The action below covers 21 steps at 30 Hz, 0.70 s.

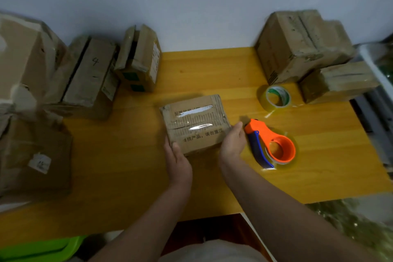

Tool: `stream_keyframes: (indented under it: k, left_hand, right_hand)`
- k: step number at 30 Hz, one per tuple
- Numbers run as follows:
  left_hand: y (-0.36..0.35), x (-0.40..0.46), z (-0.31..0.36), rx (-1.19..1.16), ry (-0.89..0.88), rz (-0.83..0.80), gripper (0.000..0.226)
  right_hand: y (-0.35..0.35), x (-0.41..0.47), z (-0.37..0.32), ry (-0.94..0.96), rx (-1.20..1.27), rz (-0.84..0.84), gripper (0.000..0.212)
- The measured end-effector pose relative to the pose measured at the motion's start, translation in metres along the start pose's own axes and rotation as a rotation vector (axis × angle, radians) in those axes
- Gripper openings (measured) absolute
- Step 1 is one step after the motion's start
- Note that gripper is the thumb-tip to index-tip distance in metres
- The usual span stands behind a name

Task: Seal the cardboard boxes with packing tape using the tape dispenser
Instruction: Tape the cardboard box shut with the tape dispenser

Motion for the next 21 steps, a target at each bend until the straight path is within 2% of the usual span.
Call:
stream_keyframes:
  k: [2, 4, 7, 11, 14, 16, 19, 21]
  left_hand:
    - [0.002, 0.002, 0.001, 0.033, -0.003, -0.045, 0.045]
    - [0.004, 0.002, 0.002, 0.09, 0.01, -0.083, 0.046]
    - [0.006, 0.003, 0.003, 0.138, 0.006, -0.126, 0.047]
    - [0.008, 0.008, 0.002, 0.168, 0.037, -0.142, 0.047]
    - [0.01, 0.01, 0.0, 0.186, 0.044, -0.143, 0.048]
    - [0.012, 0.015, 0.003, 0.2, 0.046, -0.152, 0.049]
    - [0.017, 0.025, 0.012, 0.264, 0.062, -0.141, 0.053]
    - [0.022, 0.03, 0.021, 0.231, 0.009, -0.016, 0.057]
  right_hand:
    - [-0.011, 0.013, -0.004, -0.23, 0.126, 0.116, 0.05]
    - [-0.017, 0.021, -0.01, -0.388, 0.295, 0.147, 0.05]
    - [-0.017, 0.024, -0.016, -0.466, 0.546, 0.169, 0.051]
    - [-0.016, 0.029, -0.011, -0.492, 0.564, 0.19, 0.053]
    - [-0.017, 0.032, -0.001, -0.447, 0.424, 0.142, 0.054]
    - [-0.014, 0.036, 0.007, -0.369, 0.24, 0.088, 0.052]
    - [0.001, 0.047, 0.014, -0.137, -0.118, -0.03, 0.027]
    - [0.017, 0.048, 0.003, 0.122, -0.177, -0.138, 0.036]
Point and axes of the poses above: each hand's wrist, its own x-axis towards the middle knuckle, its own y-axis out of the back of the hand, z = x × y, the point moved 1 cm from there along x, towards the middle knuckle, and after that the axes turned 11 degrees about y, right-handed, at the moved point
